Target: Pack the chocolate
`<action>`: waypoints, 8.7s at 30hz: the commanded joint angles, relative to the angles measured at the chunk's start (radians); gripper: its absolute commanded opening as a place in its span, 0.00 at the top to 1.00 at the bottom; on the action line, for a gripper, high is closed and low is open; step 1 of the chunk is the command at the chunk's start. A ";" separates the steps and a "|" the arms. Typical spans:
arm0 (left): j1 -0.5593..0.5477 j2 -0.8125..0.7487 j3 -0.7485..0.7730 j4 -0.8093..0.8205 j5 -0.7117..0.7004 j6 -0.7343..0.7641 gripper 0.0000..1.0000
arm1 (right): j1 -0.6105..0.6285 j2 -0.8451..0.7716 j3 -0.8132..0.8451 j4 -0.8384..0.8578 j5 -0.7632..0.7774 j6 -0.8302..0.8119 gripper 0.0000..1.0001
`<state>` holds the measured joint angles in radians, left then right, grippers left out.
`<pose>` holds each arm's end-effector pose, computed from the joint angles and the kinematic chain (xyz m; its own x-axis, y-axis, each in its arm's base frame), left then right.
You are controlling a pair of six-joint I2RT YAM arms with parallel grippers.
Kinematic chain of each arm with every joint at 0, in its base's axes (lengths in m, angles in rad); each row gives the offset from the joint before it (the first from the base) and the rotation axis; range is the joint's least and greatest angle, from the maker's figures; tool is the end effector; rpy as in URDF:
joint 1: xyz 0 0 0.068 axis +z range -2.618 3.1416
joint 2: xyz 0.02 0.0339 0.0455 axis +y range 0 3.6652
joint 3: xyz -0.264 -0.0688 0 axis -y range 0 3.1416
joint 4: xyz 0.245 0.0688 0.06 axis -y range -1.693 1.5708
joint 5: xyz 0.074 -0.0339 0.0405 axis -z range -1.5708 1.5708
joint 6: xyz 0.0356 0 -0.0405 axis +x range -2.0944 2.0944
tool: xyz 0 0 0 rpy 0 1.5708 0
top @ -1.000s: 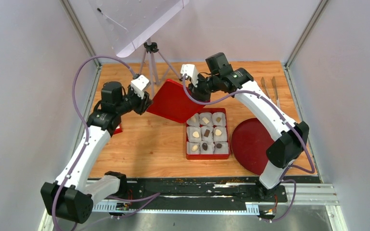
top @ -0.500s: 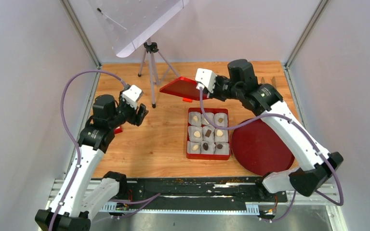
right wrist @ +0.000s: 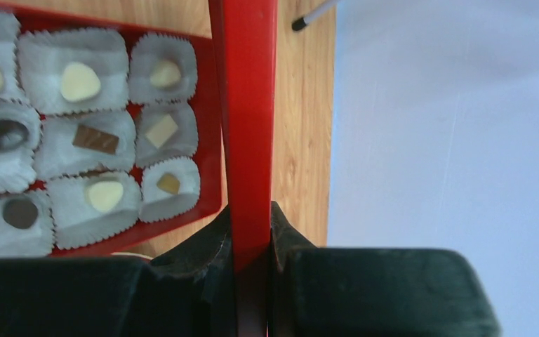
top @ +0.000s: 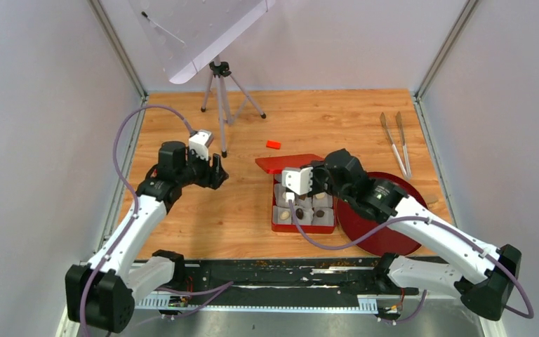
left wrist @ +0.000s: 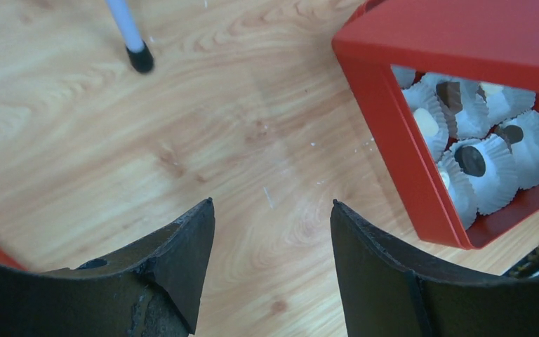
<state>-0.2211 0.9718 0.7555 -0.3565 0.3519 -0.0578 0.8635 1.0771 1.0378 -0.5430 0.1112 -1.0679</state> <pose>0.2057 -0.0588 0.2793 -0.5561 0.0694 -0.8282 0.4571 0.8578 -0.2350 0.1547 0.1749 0.3361 0.4369 -0.8290 -0.3491 -0.6482 -0.0211 -0.7612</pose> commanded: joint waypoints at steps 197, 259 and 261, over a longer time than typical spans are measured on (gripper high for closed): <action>-0.316 1.068 0.599 0.244 0.178 0.062 0.37 | -0.758 0.735 0.251 0.021 -0.630 1.007 0.57; -0.481 0.485 0.054 0.146 0.114 0.478 0.57 | -0.759 0.536 0.085 0.006 -0.670 0.858 0.68; -0.480 0.480 0.106 0.079 0.091 0.472 0.57 | -0.759 0.530 0.089 0.004 -0.671 0.854 0.69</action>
<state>-0.7002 1.4616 0.7658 -0.2481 0.5171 0.3786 0.1040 1.6474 1.1263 -0.5617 -0.5770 -0.1825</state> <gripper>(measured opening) 0.430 0.313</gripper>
